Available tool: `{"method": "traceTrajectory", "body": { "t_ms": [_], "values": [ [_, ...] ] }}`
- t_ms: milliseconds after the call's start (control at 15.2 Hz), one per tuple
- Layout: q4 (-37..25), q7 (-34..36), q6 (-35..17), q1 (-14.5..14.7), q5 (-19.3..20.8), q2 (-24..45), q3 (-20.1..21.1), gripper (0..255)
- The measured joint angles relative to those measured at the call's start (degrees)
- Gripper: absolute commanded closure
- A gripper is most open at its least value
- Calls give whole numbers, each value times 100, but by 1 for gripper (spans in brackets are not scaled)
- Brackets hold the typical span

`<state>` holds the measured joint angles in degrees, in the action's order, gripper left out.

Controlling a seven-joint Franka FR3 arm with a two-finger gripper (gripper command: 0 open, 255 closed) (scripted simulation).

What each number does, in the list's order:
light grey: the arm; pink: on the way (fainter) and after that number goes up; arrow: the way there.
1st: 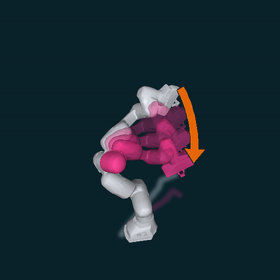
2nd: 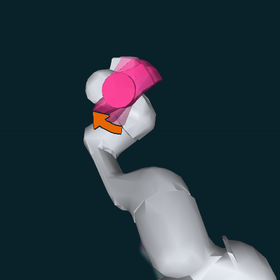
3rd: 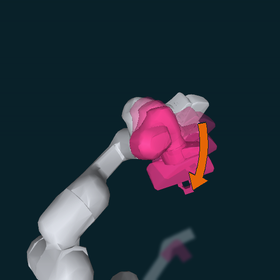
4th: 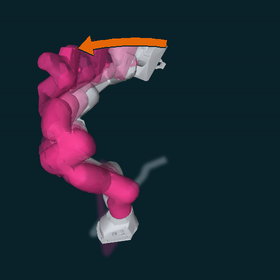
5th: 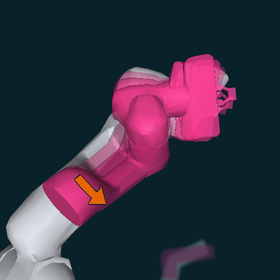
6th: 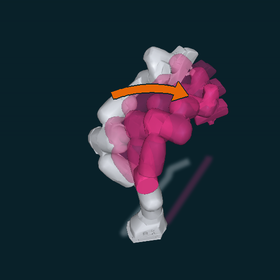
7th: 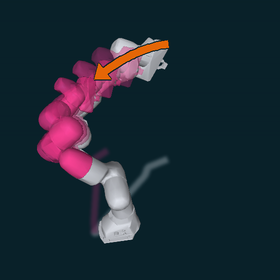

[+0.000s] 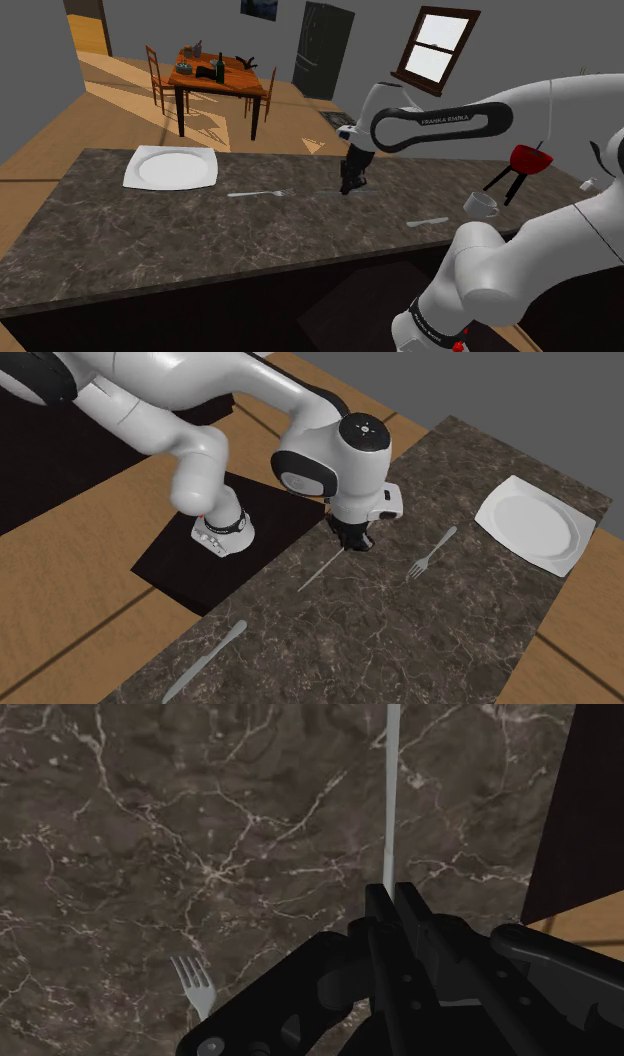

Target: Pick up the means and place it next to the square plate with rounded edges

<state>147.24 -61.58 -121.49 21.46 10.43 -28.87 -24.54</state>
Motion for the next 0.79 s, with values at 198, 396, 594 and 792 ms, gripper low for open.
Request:
{"method": "traceTrajectory", "body": {
  "t_ms": [198,396,594,792],
  "values": [
    [-559,16,-150,292,-305,723,-15,255],
    [-1233,-32,-152,522,-631,1431,-39,255],
    [-1887,-163,-181,671,-980,2163,-83,255],
    [-2547,-216,-99,770,-1297,2799,-54,255]
  ]
}}
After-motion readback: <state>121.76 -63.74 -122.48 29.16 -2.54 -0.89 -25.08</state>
